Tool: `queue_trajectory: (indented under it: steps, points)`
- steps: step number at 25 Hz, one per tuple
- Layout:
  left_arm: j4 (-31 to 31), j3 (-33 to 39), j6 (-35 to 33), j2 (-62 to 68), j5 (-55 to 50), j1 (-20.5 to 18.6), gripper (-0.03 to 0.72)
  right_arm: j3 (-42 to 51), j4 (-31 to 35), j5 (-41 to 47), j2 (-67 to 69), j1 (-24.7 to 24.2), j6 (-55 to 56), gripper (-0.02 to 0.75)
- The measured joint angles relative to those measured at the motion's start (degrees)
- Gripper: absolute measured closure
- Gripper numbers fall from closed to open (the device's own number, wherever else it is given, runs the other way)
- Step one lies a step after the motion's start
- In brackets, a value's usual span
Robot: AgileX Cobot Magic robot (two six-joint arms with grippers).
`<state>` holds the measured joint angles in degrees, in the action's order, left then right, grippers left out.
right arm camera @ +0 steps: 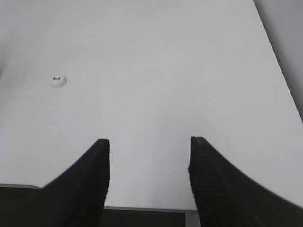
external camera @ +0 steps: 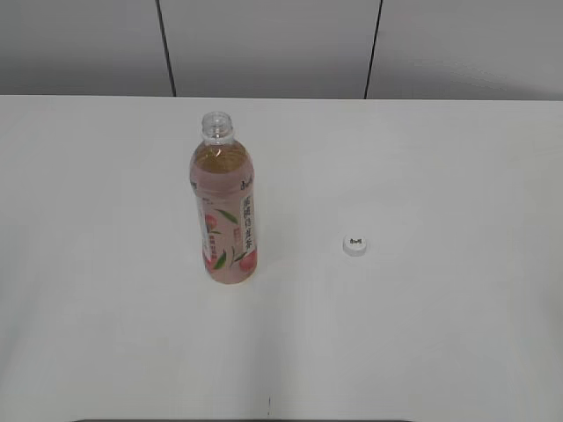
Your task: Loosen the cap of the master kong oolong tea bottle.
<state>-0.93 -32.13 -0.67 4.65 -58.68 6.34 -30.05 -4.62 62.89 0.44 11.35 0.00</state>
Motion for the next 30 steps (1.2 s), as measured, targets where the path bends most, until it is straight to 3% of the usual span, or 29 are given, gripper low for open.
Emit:
queue_trajectory:
  steps: [30]
  points:
    - [0.9,0.2,-0.8,-4.9,-0.1,-0.1,0.318,0.6,-0.4,-0.1,-0.8,-0.3,2.4,0.33]
